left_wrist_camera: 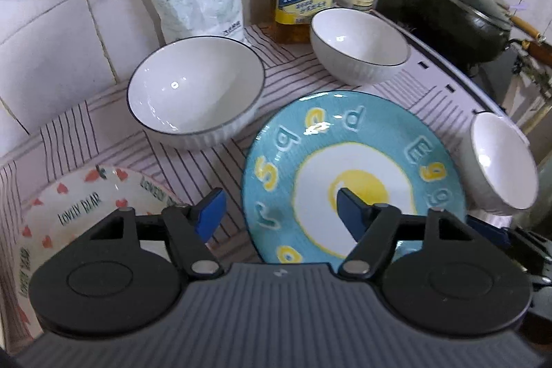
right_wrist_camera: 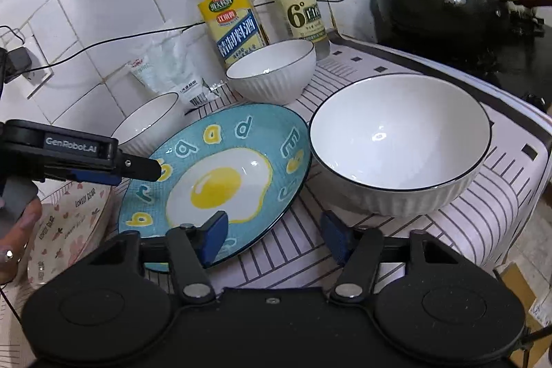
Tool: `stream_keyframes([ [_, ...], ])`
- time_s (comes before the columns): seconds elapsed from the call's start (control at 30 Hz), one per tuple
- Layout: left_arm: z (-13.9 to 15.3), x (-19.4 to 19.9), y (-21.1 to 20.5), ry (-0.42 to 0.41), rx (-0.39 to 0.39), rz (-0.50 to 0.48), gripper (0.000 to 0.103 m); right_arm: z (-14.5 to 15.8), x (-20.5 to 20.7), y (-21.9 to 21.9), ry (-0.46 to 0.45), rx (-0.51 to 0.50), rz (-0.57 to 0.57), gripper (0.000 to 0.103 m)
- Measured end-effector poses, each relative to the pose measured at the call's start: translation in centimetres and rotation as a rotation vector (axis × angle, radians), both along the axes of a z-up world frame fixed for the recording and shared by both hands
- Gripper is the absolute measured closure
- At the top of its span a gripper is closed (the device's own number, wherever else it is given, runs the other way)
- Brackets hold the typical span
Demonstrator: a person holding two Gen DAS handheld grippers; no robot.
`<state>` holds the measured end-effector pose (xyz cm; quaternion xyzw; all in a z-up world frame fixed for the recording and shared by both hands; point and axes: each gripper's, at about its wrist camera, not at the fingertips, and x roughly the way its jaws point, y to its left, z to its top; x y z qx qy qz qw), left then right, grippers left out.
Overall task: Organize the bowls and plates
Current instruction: 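Move the left gripper to the blue egg plate rim and grasp it, then lift the blue egg plate with the left gripper toward the bunny plate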
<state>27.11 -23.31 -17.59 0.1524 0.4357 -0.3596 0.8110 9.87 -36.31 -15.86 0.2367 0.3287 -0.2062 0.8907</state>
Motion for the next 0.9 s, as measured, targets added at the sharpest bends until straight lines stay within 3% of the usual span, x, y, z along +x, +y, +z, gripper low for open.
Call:
stream_keyframes([
  [0.07, -0.3, 0.7, -0.3, 0.009, 0.011, -0.003, 0.045, -0.2, 0.2, 0.2, 0.006, -0.004, 0.013, 0.058],
  [0.13, -0.6, 1.5, -0.6, 0.038, 0.022, -0.017, 0.063, -0.2, 0.3, 0.3, 0.004, -0.004, 0.013, 0.07],
  [0.33, -1.3, 2.3, -1.3, 0.02, 0.076, -0.045, 0.086, -0.4, 0.5, -0.6, -0.012, 0.037, -0.023, 0.079],
  [0.57, -1.9, 2.8, -1.4, 0.031, 0.071, -0.035, 0.088, -0.6, 0.6, -1.1, -0.013, 0.087, -0.04, 0.08],
  [0.7, -2.3, 3.1, -2.0, 0.041, 0.067, -0.033, 0.085, -1.0, 1.0, -1.4, -0.004, 0.147, -0.065, 0.08],
  [0.8, -2.4, 3.0, -2.4, 0.032, 0.09, -0.067, 0.082, -1.0, 1.4, -1.0, 0.013, 0.122, -0.068, 0.08],
  [0.9, -2.7, 3.7, -2.3, 0.084, 0.071, -0.064, 0.077, -1.2, 1.1, -1.0, -0.007, 0.122, -0.07, 0.08],
])
